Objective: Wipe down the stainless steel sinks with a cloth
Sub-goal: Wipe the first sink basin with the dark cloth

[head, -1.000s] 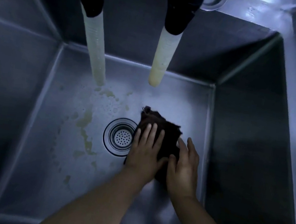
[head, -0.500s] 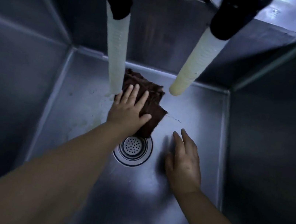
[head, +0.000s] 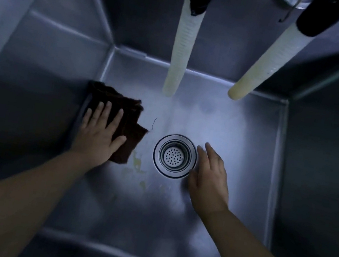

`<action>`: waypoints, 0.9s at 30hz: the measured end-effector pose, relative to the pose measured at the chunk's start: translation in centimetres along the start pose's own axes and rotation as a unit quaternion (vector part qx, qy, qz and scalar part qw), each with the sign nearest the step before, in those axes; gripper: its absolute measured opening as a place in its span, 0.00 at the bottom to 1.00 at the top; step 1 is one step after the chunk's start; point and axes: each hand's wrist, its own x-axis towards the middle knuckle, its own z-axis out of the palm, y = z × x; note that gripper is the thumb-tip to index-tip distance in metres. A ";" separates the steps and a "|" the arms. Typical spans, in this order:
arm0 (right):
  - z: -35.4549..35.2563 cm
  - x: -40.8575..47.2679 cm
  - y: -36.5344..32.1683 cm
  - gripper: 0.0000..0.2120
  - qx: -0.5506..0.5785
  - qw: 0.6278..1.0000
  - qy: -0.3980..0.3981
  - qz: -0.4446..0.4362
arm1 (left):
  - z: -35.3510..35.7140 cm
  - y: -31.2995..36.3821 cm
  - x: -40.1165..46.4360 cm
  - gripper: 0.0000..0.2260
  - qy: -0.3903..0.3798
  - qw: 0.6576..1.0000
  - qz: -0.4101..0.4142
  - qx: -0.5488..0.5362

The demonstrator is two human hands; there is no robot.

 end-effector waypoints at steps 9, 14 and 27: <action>-0.5 -2.7 2.7 0.29 -0.038 0.999 0.029 0.020 | 1.2 4.4 -7.7 0.34 -0.023 0.991 0.132 0.030; -0.9 -2.5 4.2 0.29 -0.052 0.997 0.058 0.015 | 0.6 7.4 -4.3 0.42 0.004 0.986 0.167 0.029; -0.2 -1.7 5.1 0.28 -0.036 0.998 0.041 0.042 | 2.5 9.3 -7.8 0.39 -0.013 0.955 0.296 0.032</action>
